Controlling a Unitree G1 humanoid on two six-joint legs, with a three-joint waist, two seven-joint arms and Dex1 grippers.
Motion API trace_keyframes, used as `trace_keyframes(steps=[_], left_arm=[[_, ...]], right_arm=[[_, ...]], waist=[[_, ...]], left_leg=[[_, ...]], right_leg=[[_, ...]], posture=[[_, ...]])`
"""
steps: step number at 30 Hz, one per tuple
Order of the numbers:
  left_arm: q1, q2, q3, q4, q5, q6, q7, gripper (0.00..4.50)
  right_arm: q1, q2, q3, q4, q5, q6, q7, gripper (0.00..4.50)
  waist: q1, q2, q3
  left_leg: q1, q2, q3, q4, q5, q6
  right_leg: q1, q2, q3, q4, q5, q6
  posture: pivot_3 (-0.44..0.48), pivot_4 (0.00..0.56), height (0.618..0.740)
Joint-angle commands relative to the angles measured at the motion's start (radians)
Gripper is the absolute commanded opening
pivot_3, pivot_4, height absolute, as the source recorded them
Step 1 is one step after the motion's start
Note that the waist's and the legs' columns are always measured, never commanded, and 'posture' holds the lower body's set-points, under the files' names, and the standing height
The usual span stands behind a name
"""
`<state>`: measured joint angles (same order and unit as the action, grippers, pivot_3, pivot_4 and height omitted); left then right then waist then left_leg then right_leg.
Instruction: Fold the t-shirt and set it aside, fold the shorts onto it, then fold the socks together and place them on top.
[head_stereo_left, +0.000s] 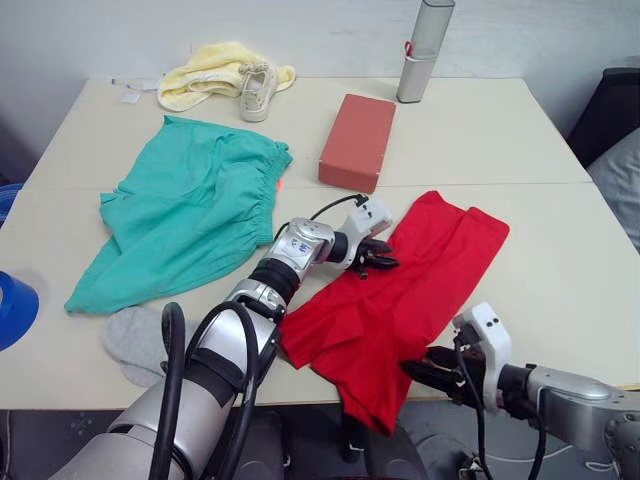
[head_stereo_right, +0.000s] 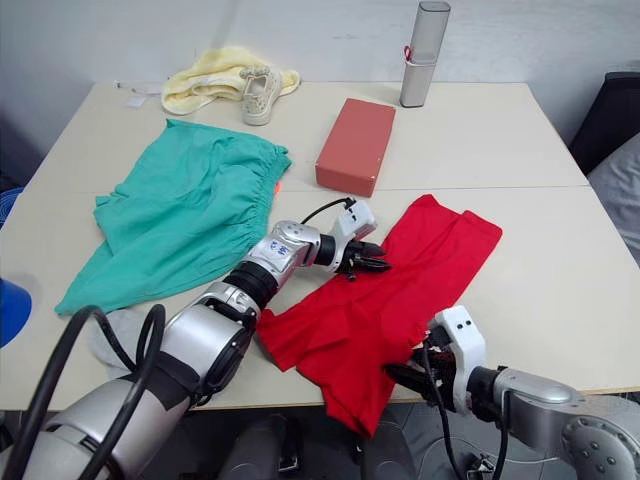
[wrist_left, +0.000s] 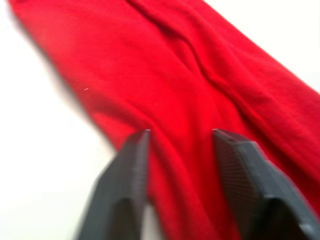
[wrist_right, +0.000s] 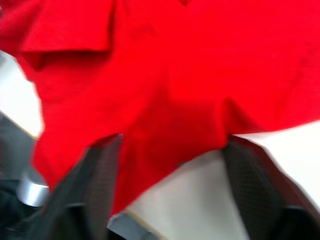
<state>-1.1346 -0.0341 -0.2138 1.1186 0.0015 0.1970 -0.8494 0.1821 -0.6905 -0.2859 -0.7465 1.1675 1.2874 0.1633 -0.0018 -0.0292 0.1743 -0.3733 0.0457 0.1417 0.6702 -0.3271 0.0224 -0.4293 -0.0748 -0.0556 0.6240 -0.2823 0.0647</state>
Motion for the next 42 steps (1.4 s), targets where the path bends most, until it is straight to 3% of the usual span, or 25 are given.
trace_keyframes(steps=[1, 3, 6, 7, 18, 30, 42], left_arm=[[-0.013, -0.003, 0.010, 0.021, 0.018, -0.008, 0.013, 0.75], [-0.010, -0.003, 0.018, 0.024, 0.018, -0.007, 0.017, 0.12], [-0.007, -0.003, 0.026, 0.027, 0.020, -0.010, 0.014, 0.00], [-0.005, -0.004, 0.034, 0.027, 0.015, -0.007, 0.015, 0.00], [0.093, 0.010, 0.103, -0.109, -0.034, 0.076, 0.063, 0.00], [0.298, 0.061, 0.073, -0.570, -0.048, 0.266, 0.131, 0.00], [0.514, -0.023, 0.033, -0.948, -0.057, 0.471, 0.346, 0.00]], right_arm=[[0.016, -0.025, 0.054, -0.015, -0.024, -0.013, 0.025, 1.83], [0.021, -0.030, 0.060, -0.017, -0.024, -0.023, 0.034, 1.13], [0.025, -0.032, 0.064, -0.016, -0.023, -0.037, 0.040, 0.10], [0.024, -0.033, 0.066, -0.013, -0.024, -0.040, 0.042, 0.02], [0.029, -0.108, -0.031, 0.048, -0.086, -0.114, 0.113, 0.02], [0.020, -0.252, -0.059, 0.190, -0.247, -0.211, 0.312, 0.02], [-0.033, -0.308, -0.013, 0.378, -0.463, -0.383, 0.500, 0.02]], waist=[[0.000, 0.000, 0.000], [0.001, 0.000, 0.000], [0.002, 0.000, 0.000], [0.002, 0.000, 0.000], [0.002, 0.000, 0.000], [0.002, 0.000, 0.000], [0.005, 0.000, 0.000]], left_leg=[[0.000, 0.000, 0.000, 0.000, 0.000, 0.000], [0.000, 0.000, 0.000, 0.000, 0.000, 0.000], [0.000, 0.000, 0.000, -0.001, 0.000, 0.000], [0.000, 0.000, 0.000, -0.001, 0.000, 0.000], [0.000, 0.000, 0.000, 0.000, 0.000, 0.000], [0.001, 0.000, 0.001, 0.000, 0.002, -0.003], [0.002, -0.001, 0.001, 0.000, 0.004, -0.007]], right_leg=[[0.000, 0.000, 0.000, 0.000, 0.000, 0.000], [0.000, 0.000, 0.000, 0.000, 0.000, 0.000], [0.000, 0.000, -0.001, 0.000, 0.000, 0.000], [0.000, 0.000, -0.001, 0.000, 0.000, 0.000], [0.000, -0.001, -0.004, 0.000, 0.000, 0.000], [0.000, -0.001, 0.001, 0.002, 0.000, 0.000], [0.000, -0.001, 0.002, 0.002, 0.000, 0.000]], posture=[[0.000, 0.150, 0.740], [0.000, 0.150, 0.740], [0.000, 0.150, 0.740], [0.000, 0.150, 0.740], [0.000, 0.150, 0.740], [0.000, 0.150, 0.740], [0.000, 0.150, 0.740]])
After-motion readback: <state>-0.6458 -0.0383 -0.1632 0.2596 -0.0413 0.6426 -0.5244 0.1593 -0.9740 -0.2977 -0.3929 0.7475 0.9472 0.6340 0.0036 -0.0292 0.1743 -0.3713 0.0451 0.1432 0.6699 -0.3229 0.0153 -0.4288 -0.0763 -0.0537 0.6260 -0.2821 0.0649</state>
